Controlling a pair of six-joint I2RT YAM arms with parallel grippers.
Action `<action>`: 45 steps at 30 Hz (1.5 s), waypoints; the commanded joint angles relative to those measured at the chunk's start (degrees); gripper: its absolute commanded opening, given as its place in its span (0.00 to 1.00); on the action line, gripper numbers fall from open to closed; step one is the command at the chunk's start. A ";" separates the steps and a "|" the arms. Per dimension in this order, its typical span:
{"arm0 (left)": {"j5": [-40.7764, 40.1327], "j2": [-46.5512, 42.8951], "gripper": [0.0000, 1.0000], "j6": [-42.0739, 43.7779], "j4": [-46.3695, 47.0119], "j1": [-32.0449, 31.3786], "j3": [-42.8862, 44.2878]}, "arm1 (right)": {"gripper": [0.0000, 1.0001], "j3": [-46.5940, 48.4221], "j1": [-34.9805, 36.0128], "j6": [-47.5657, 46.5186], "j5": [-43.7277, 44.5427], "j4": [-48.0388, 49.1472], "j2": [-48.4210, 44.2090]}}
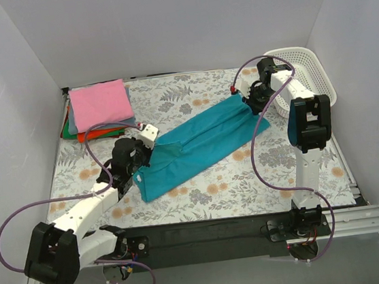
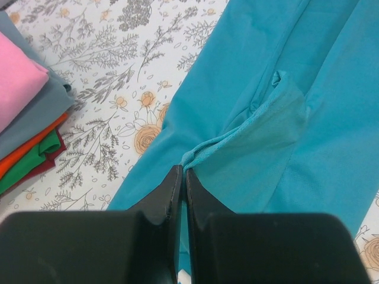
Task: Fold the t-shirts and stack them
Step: Fold the tshirt
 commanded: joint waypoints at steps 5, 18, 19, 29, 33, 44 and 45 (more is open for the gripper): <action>0.46 5.80 0.00 -0.32 2.97 1.22 3.97 | 0.37 1.49 1.35 9.04 0.05 7.30 -0.25; -7.88 26.37 0.29 -3.65 -4.31 3.06 17.06 | 0.56 -9.83 5.66 18.11 -9.35 14.96 -14.74; -9.37 26.81 0.38 -6.45 -6.33 3.15 18.20 | 0.56 -11.24 5.92 17.84 -9.87 15.14 -15.71; -8.46 14.19 0.69 -27.54 -28.74 4.12 25.43 | 0.57 -27.40 8.38 -3.20 -18.49 14.97 -24.15; 5.34 6.01 0.62 -39.85 -31.57 4.21 17.01 | 0.57 -35.32 10.49 -16.41 -13.59 14.79 -24.95; 12.76 -1.82 0.61 -48.58 -24.63 4.47 6.17 | 0.52 -40.60 14.36 -16.79 -2.06 19.71 -21.34; 12.15 -2.79 0.61 -48.66 -24.72 4.47 6.08 | 0.49 -41.39 14.62 -16.61 -1.36 20.32 -21.08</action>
